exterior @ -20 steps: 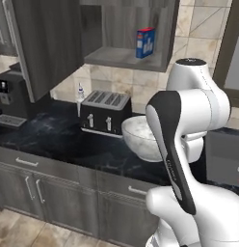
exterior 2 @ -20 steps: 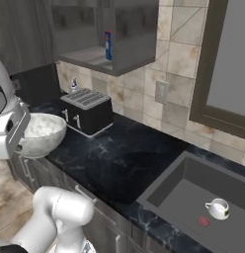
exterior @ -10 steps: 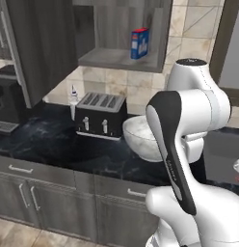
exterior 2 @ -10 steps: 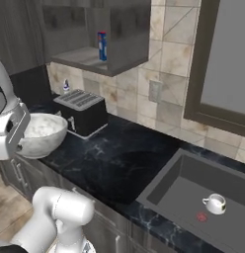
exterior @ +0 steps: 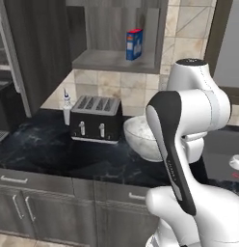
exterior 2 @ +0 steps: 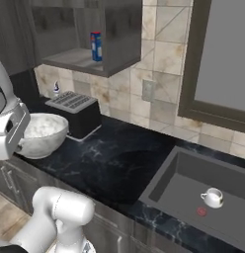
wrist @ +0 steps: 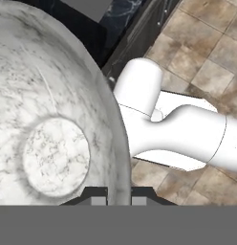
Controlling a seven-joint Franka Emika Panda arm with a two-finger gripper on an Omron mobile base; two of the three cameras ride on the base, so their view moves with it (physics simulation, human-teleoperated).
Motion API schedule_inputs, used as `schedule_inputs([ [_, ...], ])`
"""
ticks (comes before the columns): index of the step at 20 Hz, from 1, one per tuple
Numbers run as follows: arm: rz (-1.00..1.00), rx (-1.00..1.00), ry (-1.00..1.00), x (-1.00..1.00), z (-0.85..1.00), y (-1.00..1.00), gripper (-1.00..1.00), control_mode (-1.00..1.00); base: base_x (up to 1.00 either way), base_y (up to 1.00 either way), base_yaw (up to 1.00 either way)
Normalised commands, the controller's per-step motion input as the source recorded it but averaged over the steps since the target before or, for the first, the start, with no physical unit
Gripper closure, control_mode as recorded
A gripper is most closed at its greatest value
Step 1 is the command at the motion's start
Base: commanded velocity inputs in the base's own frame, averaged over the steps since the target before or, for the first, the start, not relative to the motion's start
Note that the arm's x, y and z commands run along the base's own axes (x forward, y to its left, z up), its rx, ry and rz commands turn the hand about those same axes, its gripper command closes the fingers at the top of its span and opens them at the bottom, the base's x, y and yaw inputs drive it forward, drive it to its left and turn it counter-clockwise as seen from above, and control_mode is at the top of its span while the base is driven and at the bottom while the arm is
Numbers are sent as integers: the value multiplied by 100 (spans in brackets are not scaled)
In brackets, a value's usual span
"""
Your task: Pick the mug and place it in the sink. Pick the bowl and place it in the open cabinet and then close the cabinet.
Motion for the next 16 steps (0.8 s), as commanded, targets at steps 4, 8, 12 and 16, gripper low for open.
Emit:
schedule_inputs([
  [4, 0, 0, 0, 0, 0, 0, 100, 100, 52, 38, -12],
  [8, 0, 0, 0, 0, 0, 0, 100, 100, 54, 46, -9],
  [12, 0, 0, 0, 0, 0, 0, 100, 100, 49, 69, 0],
  [16, 0, 0, 0, 0, 0, 0, 100, 100, 52, 63, 0],
])
